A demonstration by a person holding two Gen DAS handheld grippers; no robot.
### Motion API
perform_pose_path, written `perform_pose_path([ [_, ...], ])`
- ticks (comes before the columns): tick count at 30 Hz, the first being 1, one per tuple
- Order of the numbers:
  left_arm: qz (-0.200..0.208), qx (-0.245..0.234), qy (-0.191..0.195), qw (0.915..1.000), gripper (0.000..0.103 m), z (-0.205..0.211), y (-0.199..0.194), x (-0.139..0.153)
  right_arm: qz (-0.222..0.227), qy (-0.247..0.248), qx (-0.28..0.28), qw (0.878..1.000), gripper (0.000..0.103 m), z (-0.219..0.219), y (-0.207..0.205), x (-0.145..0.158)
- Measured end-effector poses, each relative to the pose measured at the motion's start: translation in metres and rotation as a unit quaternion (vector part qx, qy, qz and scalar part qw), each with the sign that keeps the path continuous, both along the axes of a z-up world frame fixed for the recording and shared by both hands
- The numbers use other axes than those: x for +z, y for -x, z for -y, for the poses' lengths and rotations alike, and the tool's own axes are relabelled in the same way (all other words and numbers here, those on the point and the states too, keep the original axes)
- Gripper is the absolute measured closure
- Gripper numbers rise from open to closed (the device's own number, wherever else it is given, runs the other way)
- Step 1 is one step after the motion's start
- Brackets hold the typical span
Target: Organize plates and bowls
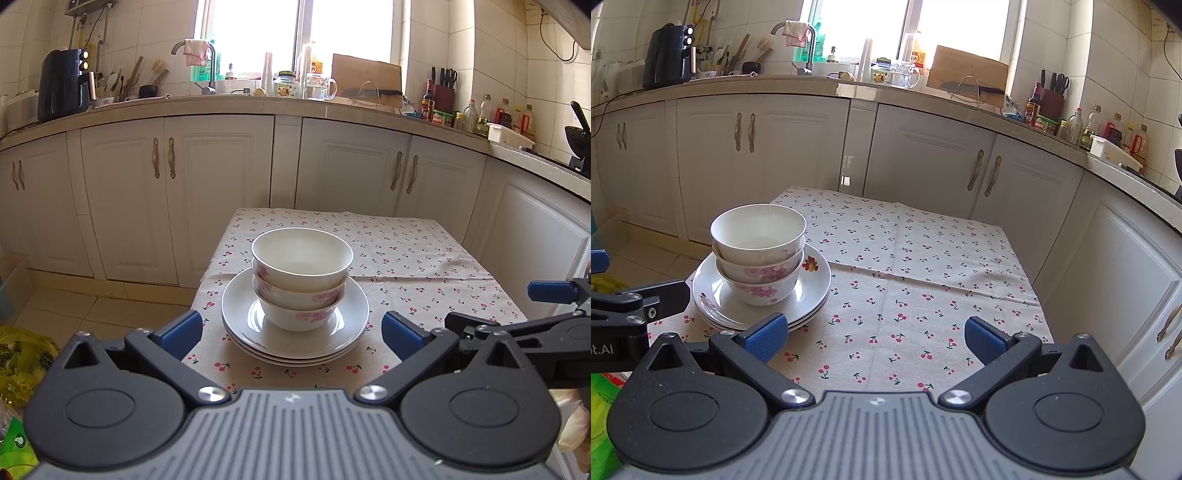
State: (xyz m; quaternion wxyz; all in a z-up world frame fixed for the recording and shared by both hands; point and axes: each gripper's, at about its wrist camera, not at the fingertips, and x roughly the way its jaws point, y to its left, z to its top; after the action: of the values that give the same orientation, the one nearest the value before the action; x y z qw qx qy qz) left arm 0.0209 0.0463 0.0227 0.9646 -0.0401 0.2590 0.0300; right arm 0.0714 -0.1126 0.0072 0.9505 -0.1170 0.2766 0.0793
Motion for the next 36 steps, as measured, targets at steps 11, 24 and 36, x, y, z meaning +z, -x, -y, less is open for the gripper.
perform_pose_path([
  [11,-0.002,0.002,0.000,1.0000,0.001,0.0010,-0.0006,-0.0012,0.000,0.004,-0.003,1.000,0.000,-0.0007,-0.0012,-0.0010],
  [24,-0.004,0.005,0.000,1.0000,0.001,0.0019,-0.0009,-0.0025,0.000,0.005,-0.003,1.000,0.000,0.0002,-0.0016,-0.0012],
  [36,-0.006,0.006,-0.001,1.0000,0.001,0.0037,-0.0017,-0.0034,0.002,0.009,-0.007,1.000,0.000,0.0003,-0.0007,-0.0014],
])
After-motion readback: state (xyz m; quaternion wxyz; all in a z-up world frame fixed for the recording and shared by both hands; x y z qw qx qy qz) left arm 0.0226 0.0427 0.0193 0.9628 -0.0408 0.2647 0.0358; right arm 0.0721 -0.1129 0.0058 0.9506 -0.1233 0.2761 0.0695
